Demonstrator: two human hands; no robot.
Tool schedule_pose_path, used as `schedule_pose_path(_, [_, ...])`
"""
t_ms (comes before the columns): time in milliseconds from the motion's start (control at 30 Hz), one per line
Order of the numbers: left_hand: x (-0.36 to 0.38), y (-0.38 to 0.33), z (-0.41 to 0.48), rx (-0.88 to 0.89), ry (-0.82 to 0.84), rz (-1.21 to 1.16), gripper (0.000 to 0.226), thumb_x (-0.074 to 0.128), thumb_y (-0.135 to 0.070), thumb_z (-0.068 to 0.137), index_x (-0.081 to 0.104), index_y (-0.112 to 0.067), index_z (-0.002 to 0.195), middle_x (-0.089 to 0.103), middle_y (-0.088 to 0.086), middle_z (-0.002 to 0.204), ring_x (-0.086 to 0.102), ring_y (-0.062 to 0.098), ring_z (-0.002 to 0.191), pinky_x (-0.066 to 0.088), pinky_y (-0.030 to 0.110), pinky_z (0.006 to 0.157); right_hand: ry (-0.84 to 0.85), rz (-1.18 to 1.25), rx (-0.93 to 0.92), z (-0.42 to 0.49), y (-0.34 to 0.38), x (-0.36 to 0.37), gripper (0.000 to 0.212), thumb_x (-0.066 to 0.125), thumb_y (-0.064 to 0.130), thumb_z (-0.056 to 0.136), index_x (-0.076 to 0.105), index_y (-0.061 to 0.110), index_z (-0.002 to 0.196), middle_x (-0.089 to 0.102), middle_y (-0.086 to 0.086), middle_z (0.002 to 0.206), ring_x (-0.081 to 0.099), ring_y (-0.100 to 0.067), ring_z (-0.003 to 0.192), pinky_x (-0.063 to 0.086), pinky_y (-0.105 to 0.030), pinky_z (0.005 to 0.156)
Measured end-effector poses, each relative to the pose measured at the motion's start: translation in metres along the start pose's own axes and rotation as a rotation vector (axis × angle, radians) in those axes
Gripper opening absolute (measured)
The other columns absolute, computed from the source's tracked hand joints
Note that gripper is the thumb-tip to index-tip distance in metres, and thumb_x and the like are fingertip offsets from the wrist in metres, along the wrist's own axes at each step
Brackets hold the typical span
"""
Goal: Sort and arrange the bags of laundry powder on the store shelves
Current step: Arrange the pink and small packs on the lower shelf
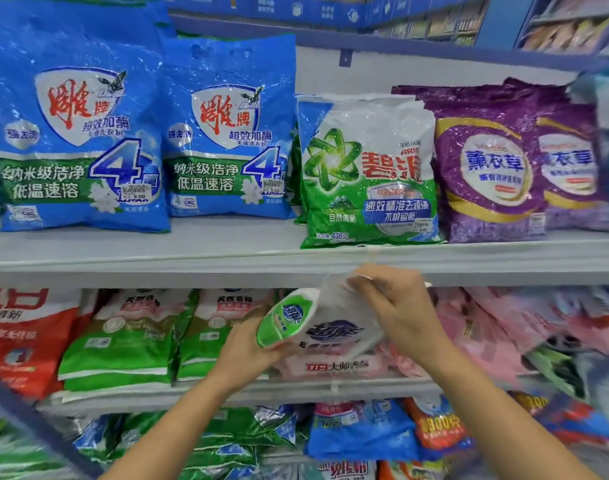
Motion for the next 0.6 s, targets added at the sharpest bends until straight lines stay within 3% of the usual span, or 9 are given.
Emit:
schedule_pose_path(100, [-0.007, -0.014, -0.005, -0.021, 0.002, -0.129, 0.042, 0.084, -0.04, 0.062, 0.065, -0.024, 0.096, 0.074, -0.015, 0.08, 0.07, 0.001, 0.068, 0.049, 0.008, 0.055, -0.047, -0.09, -0.002, 0.01, 0.021, -0.008, 0.029, 0.055, 0.022, 0.089, 0.069, 0.002, 0.074, 0.066, -0.007, 0.064, 0.059, -0.024, 0.06, 0.046, -0.043, 0.057])
schedule_pose_path(233, [-0.021, -0.028, -0.019, -0.038, -0.019, -0.279, 0.053, 0.08, -0.05, 0.053, 0.053, -0.04, 0.097, 0.068, -0.031, 0.081, 0.064, -0.013, 0.078, 0.047, 0.005, 0.061, -0.06, -0.345, -0.04, 0.035, 0.067, -0.013, 0.031, 0.057, 0.027, 0.092, 0.066, 0.004, 0.073, 0.06, -0.005, 0.061, 0.052, -0.025, 0.06, 0.038, -0.038, 0.054])
schedule_pose_path(300, [-0.026, -0.03, -0.029, -0.055, 0.047, -0.357, 0.075, 0.081, -0.062, 0.044, 0.049, -0.04, 0.109, 0.067, -0.025, 0.096, 0.065, -0.006, 0.089, 0.051, 0.012, 0.072, -0.054, -0.448, -0.054, 0.048, 0.093, -0.014, 0.034, 0.056, 0.03, 0.092, 0.061, 0.008, 0.068, 0.05, 0.001, 0.059, 0.047, -0.022, 0.061, 0.029, -0.034, 0.054])
schedule_pose_path(367, [-0.027, -0.029, -0.041, -0.069, 0.181, -0.409, 0.104, 0.083, -0.068, 0.036, 0.048, -0.024, 0.124, 0.067, -0.003, 0.113, 0.067, 0.017, 0.1, 0.056, 0.033, 0.085, -0.045, -0.522, -0.041, 0.058, 0.117, -0.015, 0.037, 0.054, 0.033, 0.093, 0.053, 0.019, 0.059, 0.039, 0.007, 0.055, 0.044, -0.022, 0.063, 0.026, -0.032, 0.057])
schedule_pose_path(400, [-0.027, -0.03, -0.047, -0.061, 0.244, -0.434, 0.109, 0.086, -0.065, 0.037, 0.047, -0.019, 0.127, 0.067, 0.004, 0.115, 0.068, 0.022, 0.101, 0.057, 0.038, 0.085, -0.043, -0.559, -0.029, 0.063, 0.128, -0.016, 0.041, 0.053, 0.035, 0.093, 0.046, 0.021, 0.056, 0.036, 0.008, 0.054, 0.043, -0.022, 0.063, 0.025, -0.032, 0.058])
schedule_pose_path(600, [-0.024, -0.034, -0.065, -0.055, 0.402, -0.589, 0.071, 0.086, -0.03, 0.055, 0.055, -0.011, 0.117, 0.071, 0.012, 0.109, 0.069, 0.032, 0.099, 0.057, 0.035, 0.079, -0.003, -0.769, 0.124, 0.078, 0.128, -0.015, 0.038, 0.048, 0.037, 0.095, 0.046, 0.014, 0.065, 0.041, 0.002, 0.061, 0.045, -0.024, 0.069, 0.023, -0.031, 0.059])
Point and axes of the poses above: each hand's wrist, its own z-axis towards the middle knuckle, its own x-axis out of the palm, y = z × x, the point moved 6 cm from there along z, towards the middle knuckle
